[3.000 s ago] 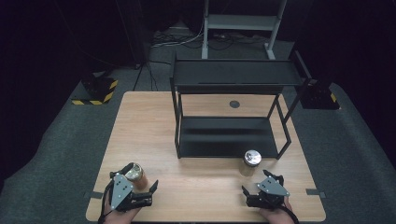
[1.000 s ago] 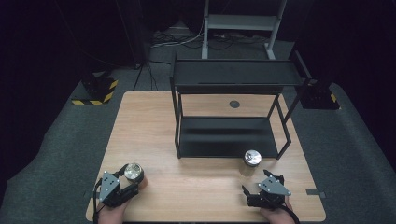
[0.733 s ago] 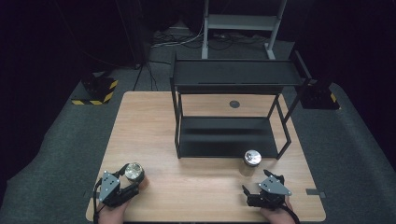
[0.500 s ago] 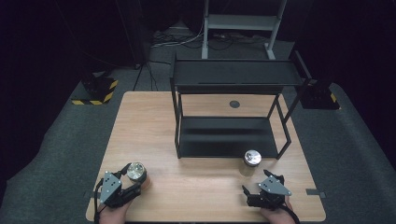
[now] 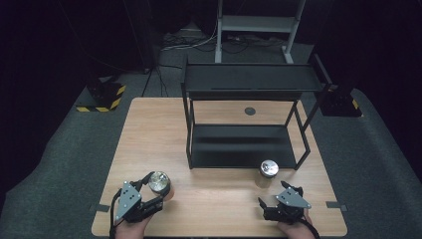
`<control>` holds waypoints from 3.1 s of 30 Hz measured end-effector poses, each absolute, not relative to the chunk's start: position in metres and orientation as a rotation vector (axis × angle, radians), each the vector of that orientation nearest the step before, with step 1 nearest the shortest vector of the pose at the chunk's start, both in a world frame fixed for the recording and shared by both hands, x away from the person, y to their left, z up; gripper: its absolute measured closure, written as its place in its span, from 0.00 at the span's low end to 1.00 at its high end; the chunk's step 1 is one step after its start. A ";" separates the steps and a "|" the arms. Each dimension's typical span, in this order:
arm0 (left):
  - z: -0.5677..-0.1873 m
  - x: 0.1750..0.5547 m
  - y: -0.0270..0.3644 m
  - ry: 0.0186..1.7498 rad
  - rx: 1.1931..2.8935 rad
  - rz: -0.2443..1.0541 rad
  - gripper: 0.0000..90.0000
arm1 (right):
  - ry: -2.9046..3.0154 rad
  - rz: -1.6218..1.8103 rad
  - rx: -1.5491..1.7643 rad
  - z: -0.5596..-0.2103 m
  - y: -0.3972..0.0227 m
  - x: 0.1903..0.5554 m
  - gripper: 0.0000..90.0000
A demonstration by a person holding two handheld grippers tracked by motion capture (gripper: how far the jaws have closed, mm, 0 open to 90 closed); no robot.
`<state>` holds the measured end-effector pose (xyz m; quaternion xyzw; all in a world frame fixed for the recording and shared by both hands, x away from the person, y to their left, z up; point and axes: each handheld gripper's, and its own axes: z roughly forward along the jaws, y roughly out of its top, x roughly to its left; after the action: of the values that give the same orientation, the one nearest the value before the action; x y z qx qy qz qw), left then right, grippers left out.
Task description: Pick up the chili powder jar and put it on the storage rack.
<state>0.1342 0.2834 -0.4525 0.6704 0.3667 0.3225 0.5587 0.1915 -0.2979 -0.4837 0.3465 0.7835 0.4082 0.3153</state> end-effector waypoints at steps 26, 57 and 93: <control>-0.404 0.176 0.232 0.739 1.562 0.665 0.38 | 2.069 1.076 0.906 -0.484 -0.298 0.192 0.00; -0.362 0.199 0.219 0.682 1.529 0.680 0.38 | 2.064 1.093 0.913 -0.484 -0.301 0.192 0.00; -0.322 0.229 0.207 0.643 1.460 0.713 0.38 | 2.067 1.101 0.911 -0.484 -0.302 0.192 0.00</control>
<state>0.2287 0.2071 -0.3217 0.6406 0.2821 0.3128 0.6421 0.1924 -0.3022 -0.4843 0.3446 0.7824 0.4166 0.3091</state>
